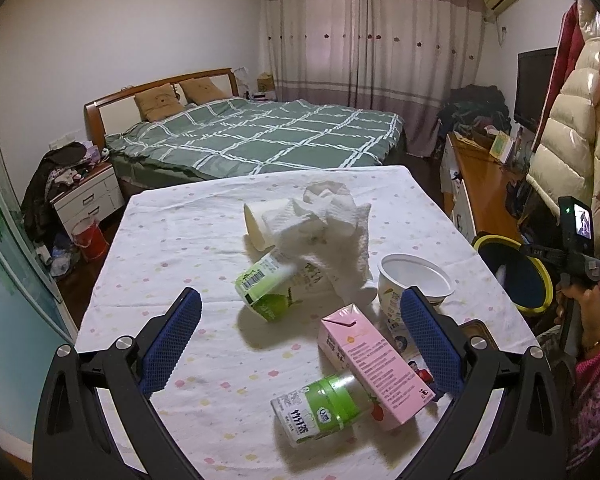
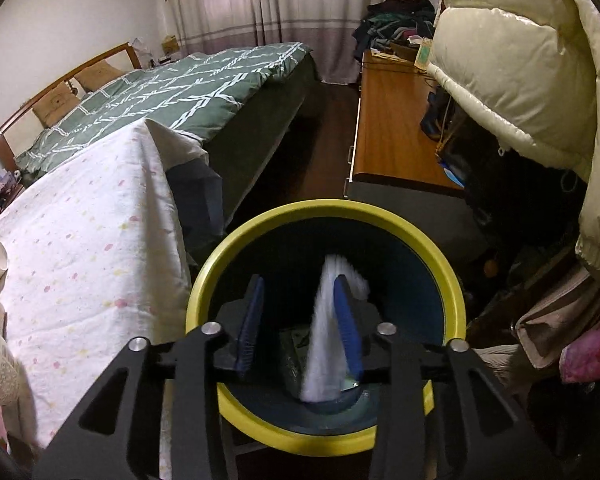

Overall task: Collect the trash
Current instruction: 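Carry the foam net to the yellow bin and release it, then grasp the green-capped bottle with the left tool, then carry the green-capped bottle to the yellow bin and release it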

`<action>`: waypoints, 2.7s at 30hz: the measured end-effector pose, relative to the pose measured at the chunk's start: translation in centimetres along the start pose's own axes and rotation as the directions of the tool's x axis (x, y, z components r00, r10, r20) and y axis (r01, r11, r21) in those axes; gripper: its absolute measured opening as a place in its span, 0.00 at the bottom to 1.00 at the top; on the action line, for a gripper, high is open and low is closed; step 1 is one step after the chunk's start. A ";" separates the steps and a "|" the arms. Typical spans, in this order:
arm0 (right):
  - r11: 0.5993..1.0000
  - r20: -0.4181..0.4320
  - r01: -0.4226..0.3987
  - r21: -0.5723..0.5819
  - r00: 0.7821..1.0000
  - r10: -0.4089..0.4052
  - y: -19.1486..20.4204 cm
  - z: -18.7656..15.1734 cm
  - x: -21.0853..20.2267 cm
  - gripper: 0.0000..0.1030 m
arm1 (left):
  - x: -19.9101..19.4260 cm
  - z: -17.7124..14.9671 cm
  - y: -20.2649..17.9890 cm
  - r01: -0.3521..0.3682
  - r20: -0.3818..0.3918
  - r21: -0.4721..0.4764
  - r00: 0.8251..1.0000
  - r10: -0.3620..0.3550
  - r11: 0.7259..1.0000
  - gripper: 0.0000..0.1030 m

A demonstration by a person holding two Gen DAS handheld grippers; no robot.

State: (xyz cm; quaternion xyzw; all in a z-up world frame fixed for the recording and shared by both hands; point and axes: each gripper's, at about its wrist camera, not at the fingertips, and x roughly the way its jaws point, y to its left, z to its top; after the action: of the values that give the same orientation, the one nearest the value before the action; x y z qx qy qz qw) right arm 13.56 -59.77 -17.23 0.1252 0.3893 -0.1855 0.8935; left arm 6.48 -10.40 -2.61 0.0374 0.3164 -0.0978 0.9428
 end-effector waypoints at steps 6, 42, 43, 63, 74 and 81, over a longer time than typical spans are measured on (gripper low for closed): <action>0.999 0.034 -0.045 -0.015 0.998 0.046 1.8 -0.6 -1.9 0.41 | 1.4 0.0 -0.3 0.024 -0.028 0.009 0.999 -0.023 1.000 0.95; 0.986 0.069 -0.144 -0.084 0.986 0.150 5.7 -0.7 -5.1 0.42 | 6.6 -9.0 -0.6 0.054 -0.255 -0.079 0.964 -0.072 0.995 0.87; 0.986 0.068 -0.146 -0.085 0.986 0.152 5.7 -0.8 -5.0 0.42 | 6.7 -8.9 -0.5 0.055 -0.254 -0.085 0.964 -0.075 0.995 0.86; 0.976 0.058 -0.187 -0.111 0.979 0.194 7.1 -1.3 -5.0 0.43 | 6.9 -9.5 0.5 0.076 -0.252 -0.134 0.962 -0.108 0.988 0.76; 0.977 0.086 -0.190 -0.097 0.976 0.199 5.9 -1.2 -6.1 0.43 | 2.5 -5.9 1.9 0.105 -0.138 -0.102 0.983 -0.118 0.989 0.76; 0.985 0.122 -0.154 -0.076 0.979 0.162 3.3 -1.6 -7.4 0.43 | 2.1 -1.4 -3.1 0.224 -0.063 -0.007 0.973 -0.224 0.975 0.77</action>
State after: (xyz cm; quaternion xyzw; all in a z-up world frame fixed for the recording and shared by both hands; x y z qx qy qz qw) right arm 9.26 -54.50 -12.52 0.1140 0.3259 -0.1085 0.9322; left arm 6.66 -13.57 -4.98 0.0047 0.3483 -0.2023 0.9153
